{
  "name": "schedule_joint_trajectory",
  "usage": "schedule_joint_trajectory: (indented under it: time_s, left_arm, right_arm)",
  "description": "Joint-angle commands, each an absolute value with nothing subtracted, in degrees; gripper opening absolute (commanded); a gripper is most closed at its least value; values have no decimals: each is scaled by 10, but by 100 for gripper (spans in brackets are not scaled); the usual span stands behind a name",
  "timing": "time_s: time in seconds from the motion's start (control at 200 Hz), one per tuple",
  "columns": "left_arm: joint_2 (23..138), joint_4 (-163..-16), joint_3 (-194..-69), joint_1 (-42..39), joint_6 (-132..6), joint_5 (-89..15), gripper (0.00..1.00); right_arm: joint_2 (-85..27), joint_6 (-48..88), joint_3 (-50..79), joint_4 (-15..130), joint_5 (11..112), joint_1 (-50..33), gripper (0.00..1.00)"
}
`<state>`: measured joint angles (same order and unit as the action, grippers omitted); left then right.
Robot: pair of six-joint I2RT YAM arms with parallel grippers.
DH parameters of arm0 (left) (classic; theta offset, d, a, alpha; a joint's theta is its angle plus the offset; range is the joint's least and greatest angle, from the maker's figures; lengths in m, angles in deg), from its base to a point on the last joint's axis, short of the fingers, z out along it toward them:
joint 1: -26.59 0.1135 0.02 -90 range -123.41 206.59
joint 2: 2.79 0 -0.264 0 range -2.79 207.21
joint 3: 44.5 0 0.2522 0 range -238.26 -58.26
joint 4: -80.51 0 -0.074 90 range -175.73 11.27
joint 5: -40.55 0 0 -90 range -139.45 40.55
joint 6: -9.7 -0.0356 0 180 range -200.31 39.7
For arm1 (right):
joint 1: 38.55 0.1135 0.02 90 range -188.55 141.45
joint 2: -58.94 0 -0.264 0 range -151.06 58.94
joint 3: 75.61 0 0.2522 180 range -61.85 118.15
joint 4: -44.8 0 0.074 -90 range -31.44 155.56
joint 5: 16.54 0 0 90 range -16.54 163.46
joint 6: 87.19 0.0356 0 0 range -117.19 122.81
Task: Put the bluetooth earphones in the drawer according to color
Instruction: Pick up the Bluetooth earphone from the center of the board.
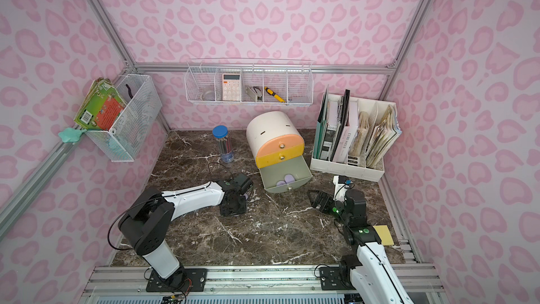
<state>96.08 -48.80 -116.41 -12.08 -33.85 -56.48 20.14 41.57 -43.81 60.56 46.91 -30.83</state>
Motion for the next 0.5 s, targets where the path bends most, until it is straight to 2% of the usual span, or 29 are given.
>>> schedule_joint_trajectory:
  time_s: [0.0, 0.27, 0.495]
  left_arm:
    - [957, -470, -1172, -130, -345, -575, 43]
    - [955, -411, -1282, -183, -360, -607, 42]
    - [985, -389, -1406, -198, -400, -606, 42]
  right_arm:
    - [205, 415, -440, 608, 463, -311, 98]
    - [208, 417, -446, 602, 460, -313, 99]
    - [206, 419, -449, 599, 457, -316, 99]
